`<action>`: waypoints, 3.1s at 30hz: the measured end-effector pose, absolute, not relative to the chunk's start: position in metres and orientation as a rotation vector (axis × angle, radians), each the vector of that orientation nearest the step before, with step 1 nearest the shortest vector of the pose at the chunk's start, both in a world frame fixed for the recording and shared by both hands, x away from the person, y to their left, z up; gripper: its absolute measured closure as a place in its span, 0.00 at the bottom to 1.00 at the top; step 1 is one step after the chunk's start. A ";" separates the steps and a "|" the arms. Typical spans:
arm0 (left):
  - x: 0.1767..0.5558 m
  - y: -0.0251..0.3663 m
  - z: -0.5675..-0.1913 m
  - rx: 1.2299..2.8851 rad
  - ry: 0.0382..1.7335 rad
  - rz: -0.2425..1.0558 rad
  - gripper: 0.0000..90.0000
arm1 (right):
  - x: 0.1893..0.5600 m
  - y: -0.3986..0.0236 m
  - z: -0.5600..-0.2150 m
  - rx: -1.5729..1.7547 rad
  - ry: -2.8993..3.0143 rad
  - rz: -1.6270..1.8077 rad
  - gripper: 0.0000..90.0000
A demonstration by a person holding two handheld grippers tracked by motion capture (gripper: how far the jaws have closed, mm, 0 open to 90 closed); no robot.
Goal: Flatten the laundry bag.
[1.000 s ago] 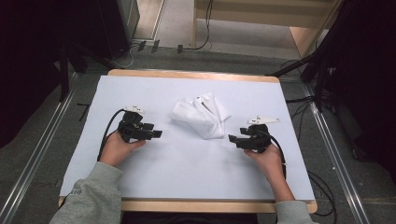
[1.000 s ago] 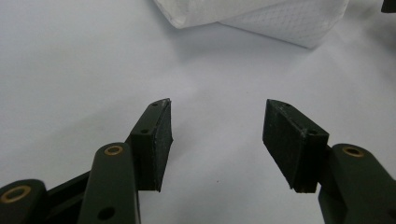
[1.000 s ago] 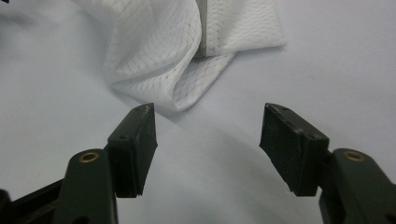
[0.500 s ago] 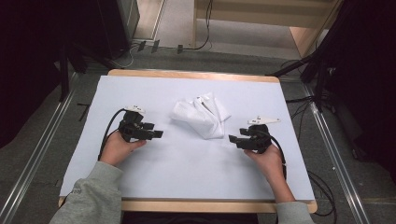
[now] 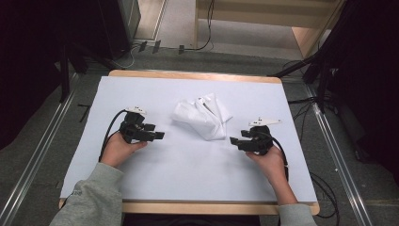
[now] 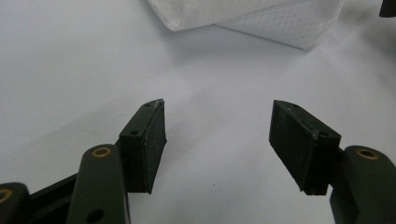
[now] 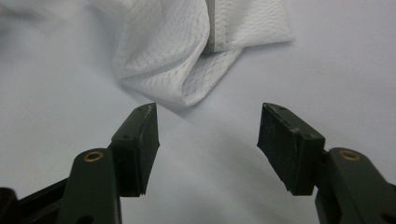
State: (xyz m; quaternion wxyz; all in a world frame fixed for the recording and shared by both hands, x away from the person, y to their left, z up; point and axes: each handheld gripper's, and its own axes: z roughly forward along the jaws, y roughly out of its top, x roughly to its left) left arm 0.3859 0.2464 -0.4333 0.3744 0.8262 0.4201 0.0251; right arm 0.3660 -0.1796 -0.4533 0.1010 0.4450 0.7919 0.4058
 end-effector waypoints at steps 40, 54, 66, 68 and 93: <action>0.350 0.277 -0.423 2.046 1.126 0.140 0.41 | 0.408 -0.097 -0.439 1.229 2.486 1.251 0.98; 0.350 0.270 -0.423 2.052 1.107 0.134 0.41 | 0.397 -0.056 -0.454 1.138 2.612 1.229 0.98; 0.354 0.261 -0.421 2.070 1.076 0.123 0.41 | 0.397 -0.075 -0.441 1.154 2.541 1.247 0.94; 0.355 0.261 -0.421 2.078 1.067 0.123 0.41 | 0.402 -0.087 -0.440 1.193 2.507 1.246 0.92; 0.356 0.255 -0.419 2.083 1.054 0.117 0.41 | 0.395 -0.082 -0.453 1.152 2.619 1.205 1.00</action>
